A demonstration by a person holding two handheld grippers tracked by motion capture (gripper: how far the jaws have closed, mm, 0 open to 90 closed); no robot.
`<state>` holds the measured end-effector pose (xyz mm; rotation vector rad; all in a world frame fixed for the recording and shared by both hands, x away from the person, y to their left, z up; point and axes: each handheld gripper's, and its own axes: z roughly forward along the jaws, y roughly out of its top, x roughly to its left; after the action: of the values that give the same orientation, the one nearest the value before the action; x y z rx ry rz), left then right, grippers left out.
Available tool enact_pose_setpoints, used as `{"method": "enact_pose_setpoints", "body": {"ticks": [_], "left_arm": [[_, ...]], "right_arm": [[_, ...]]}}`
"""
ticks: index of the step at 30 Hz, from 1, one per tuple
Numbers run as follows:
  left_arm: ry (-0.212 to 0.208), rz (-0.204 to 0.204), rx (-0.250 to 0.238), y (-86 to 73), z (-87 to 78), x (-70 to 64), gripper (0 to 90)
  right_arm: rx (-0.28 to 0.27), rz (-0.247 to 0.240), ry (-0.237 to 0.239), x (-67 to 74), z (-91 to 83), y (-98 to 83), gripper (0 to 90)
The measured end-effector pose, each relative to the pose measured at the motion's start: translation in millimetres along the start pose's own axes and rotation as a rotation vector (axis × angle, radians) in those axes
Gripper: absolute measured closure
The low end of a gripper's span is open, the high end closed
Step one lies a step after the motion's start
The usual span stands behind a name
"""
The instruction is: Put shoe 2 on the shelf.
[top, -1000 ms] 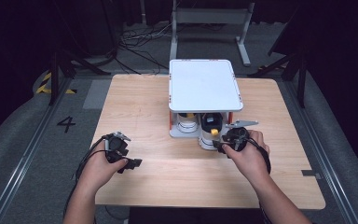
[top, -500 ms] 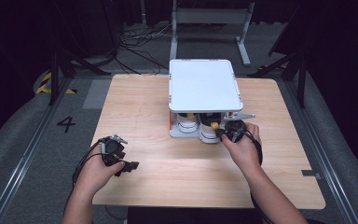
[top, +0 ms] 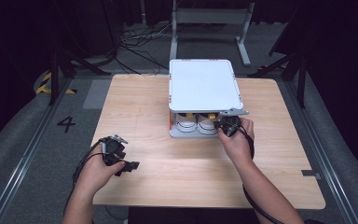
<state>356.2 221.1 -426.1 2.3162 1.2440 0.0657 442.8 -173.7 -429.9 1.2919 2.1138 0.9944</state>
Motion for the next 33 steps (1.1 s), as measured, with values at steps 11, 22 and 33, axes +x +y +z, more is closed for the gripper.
{"method": "enact_pose_setpoints", "body": {"ticks": [11,22,33], "left_arm": [[-0.002,0.005,-0.016,5.5,0.4,1.1,28.4],[0.005,0.002,-0.032,6.3,-5.0,2.6,28.2],[0.023,0.067,-0.069,16.0,-2.8,-1.4,28.3]], "right_arm": [[-0.035,-0.043,0.029,-3.1,-27.9,0.6,84.7],[-0.07,-0.013,0.103,-37.4,-93.6,4.5,64.1],[-0.087,-0.027,0.109,-81.1,-132.3,-10.1,44.2]]}}
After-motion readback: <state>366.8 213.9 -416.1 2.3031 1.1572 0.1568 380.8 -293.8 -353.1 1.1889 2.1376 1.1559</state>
